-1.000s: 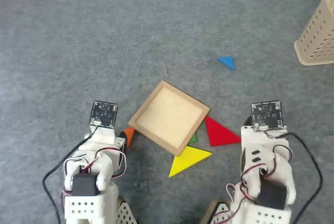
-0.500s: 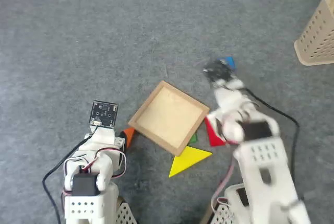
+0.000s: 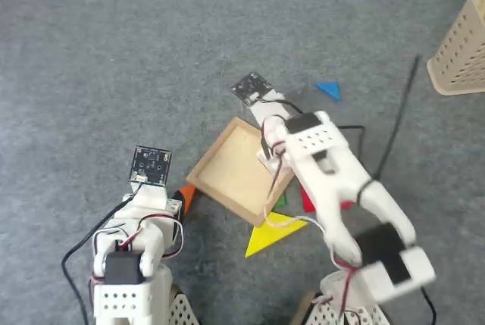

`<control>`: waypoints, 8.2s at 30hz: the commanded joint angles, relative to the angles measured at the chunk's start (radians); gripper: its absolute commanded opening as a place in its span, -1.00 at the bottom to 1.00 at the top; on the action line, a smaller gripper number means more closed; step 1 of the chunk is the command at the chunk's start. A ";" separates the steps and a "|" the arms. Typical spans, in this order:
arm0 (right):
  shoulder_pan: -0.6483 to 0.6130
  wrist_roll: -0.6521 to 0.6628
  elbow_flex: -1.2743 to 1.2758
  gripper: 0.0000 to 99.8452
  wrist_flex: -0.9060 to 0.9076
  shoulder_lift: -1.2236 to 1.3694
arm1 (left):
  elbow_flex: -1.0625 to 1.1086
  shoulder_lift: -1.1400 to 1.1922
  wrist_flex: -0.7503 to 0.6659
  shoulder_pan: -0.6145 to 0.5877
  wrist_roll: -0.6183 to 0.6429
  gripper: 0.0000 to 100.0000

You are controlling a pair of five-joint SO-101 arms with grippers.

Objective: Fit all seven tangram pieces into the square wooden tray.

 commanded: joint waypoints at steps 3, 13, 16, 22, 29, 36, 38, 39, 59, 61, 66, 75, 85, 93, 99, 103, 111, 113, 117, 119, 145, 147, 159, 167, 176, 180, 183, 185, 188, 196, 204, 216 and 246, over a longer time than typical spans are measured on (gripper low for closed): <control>0.019 0.011 -0.081 -0.47 -0.067 0.085 | -0.005 -0.015 0.006 0.000 0.005 -0.73; 0.134 -0.133 -0.081 -0.97 -0.134 0.114 | -0.005 -0.015 0.006 0.000 0.005 -0.73; 0.188 -0.193 -0.081 -0.95 -0.136 0.108 | -0.005 -0.015 0.006 0.000 0.005 -0.73; 0.300 -0.391 -0.081 -0.99 -0.136 0.108 | -0.005 -0.015 0.006 0.000 0.005 -0.73; 0.375 -0.496 -0.081 -0.99 -0.119 0.108 | -0.005 -0.015 0.006 0.000 0.005 -0.73; 0.398 -0.454 -0.081 -0.99 -0.044 0.107 | -0.005 -0.015 0.006 0.000 0.005 -0.73; 0.404 -0.453 -0.078 -0.99 -0.024 0.107 | -0.005 -0.015 0.006 0.000 0.005 -0.73; 0.415 -0.446 -0.077 -0.99 -0.022 0.107 | -0.005 -0.015 0.006 0.000 0.005 -0.73; 0.404 -0.095 0.477 -0.98 -0.131 -0.458 | -0.005 -0.015 0.006 0.000 0.005 -0.73; 0.367 -0.078 0.488 -0.98 -0.127 -0.464 | -0.005 -0.015 0.006 0.000 0.005 -0.73; 0.335 -0.074 0.488 -0.79 -0.104 -0.473 | -0.005 -0.015 0.006 0.000 0.005 -0.73; 0.328 0.008 0.471 -0.55 -0.091 -0.475 | -0.005 -0.015 0.006 0.000 0.005 -0.73; 0.205 0.367 0.474 -0.54 0.125 -0.579 | -0.005 -0.015 0.006 0.000 0.005 -0.73; 0.180 0.546 0.611 -0.54 0.217 -0.746 | -0.005 -0.015 0.006 0.000 0.005 -0.73; 0.097 0.585 0.666 -0.54 0.217 -0.740 | -0.005 -0.015 0.006 0.000 0.005 -0.73; 0.094 0.585 0.667 -0.54 0.217 -0.737 | -0.005 -0.015 0.006 0.000 0.005 -0.73; 0.097 0.543 0.680 -0.43 0.180 -0.736 | -0.005 -0.015 0.006 0.000 0.005 -0.73; 0.097 0.554 0.689 -0.42 0.168 -0.736 | -0.005 -0.015 0.006 0.000 0.005 -0.73; 0.099 0.572 0.690 -0.42 0.162 -0.736 | -0.005 -0.015 0.006 0.000 0.005 -0.73; 0.099 0.572 0.690 -0.42 0.162 -0.736 | -0.005 -0.015 0.006 0.000 0.005 -0.73; 0.145 0.559 0.552 -0.43 0.091 -0.397 | -0.005 -0.015 0.006 0.000 0.005 -0.73; 0.145 0.559 0.552 -0.43 0.090 -0.398 | -0.005 -0.015 0.006 0.000 0.005 -0.73; 0.147 0.543 0.551 -0.91 0.054 -0.409 | -0.005 -0.015 0.006 0.000 0.005 -0.73; 0.148 0.333 0.376 -1.00 0.223 -0.410 | -0.005 -0.015 0.006 0.000 0.005 -0.73; 0.145 -0.023 0.100 -0.99 0.312 -0.406 | -0.005 -0.015 0.006 0.000 0.005 -0.73; 0.140 -0.180 -0.051 -0.99 0.275 -0.375 | -0.005 -0.015 0.006 0.000 0.005 -0.73; 0.140 -0.259 -0.132 -0.99 0.228 -0.292 | -0.005 -0.015 0.006 0.000 0.005 -0.73; 0.140 -0.295 -0.172 -0.99 0.208 -0.209 | -0.005 -0.015 0.006 0.000 0.005 -0.73; 0.125 -0.377 -0.216 -0.99 0.173 -0.074 | -0.005 -0.015 0.006 0.000 0.005 -0.73; 0.007 -0.523 -0.302 -0.99 0.151 0.108 | -0.005 -0.015 0.006 0.000 0.005 -0.73; -0.028 -0.517 -0.334 -0.99 0.154 0.168 | -0.005 -0.015 0.006 0.000 0.005 -0.73; -0.030 -0.505 -0.331 -0.94 0.163 0.173 | -0.005 -0.015 0.006 0.000 0.005 -0.73; 0.065 -0.414 -0.285 -0.70 0.160 0.030 | -0.005 -0.015 0.006 0.000 0.005 -0.73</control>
